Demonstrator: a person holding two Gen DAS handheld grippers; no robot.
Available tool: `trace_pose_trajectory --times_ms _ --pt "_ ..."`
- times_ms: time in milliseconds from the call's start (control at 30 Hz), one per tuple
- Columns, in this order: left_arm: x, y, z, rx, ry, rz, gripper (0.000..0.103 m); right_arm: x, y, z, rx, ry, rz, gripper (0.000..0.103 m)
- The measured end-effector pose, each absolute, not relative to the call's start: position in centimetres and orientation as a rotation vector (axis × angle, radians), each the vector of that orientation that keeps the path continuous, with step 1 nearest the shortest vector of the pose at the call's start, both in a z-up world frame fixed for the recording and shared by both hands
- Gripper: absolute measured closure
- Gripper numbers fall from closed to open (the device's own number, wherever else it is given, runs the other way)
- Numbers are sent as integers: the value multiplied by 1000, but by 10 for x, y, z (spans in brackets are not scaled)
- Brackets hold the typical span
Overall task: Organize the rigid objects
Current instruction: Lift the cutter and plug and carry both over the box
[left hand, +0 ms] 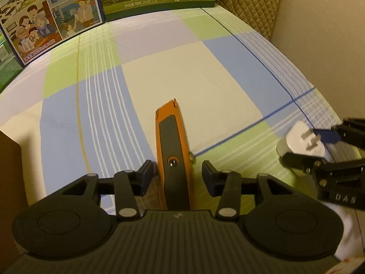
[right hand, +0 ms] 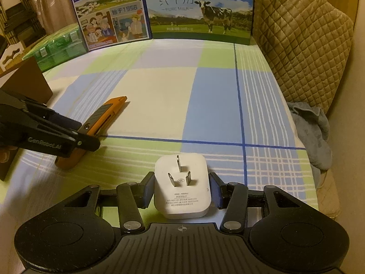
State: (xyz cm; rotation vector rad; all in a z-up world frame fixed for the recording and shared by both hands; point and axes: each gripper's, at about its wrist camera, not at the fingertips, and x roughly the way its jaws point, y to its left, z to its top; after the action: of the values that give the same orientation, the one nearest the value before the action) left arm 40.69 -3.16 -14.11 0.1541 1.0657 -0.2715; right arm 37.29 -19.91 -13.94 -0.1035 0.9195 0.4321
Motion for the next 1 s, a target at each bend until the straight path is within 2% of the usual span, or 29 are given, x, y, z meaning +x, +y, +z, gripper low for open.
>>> trace_pose_trajectory --times_ms 133,333,1000 --pt "412 -35 -145 160 1063 -246 62 374 -198 -141 -98 917 421 56" --pt "409 -37 -145 170 1033 -233 72 378 -196 -142 -95 915 409 56" --pt "367 -26 -141 133 1072 -236 73 374 -188 -140 -105 931 439 57"
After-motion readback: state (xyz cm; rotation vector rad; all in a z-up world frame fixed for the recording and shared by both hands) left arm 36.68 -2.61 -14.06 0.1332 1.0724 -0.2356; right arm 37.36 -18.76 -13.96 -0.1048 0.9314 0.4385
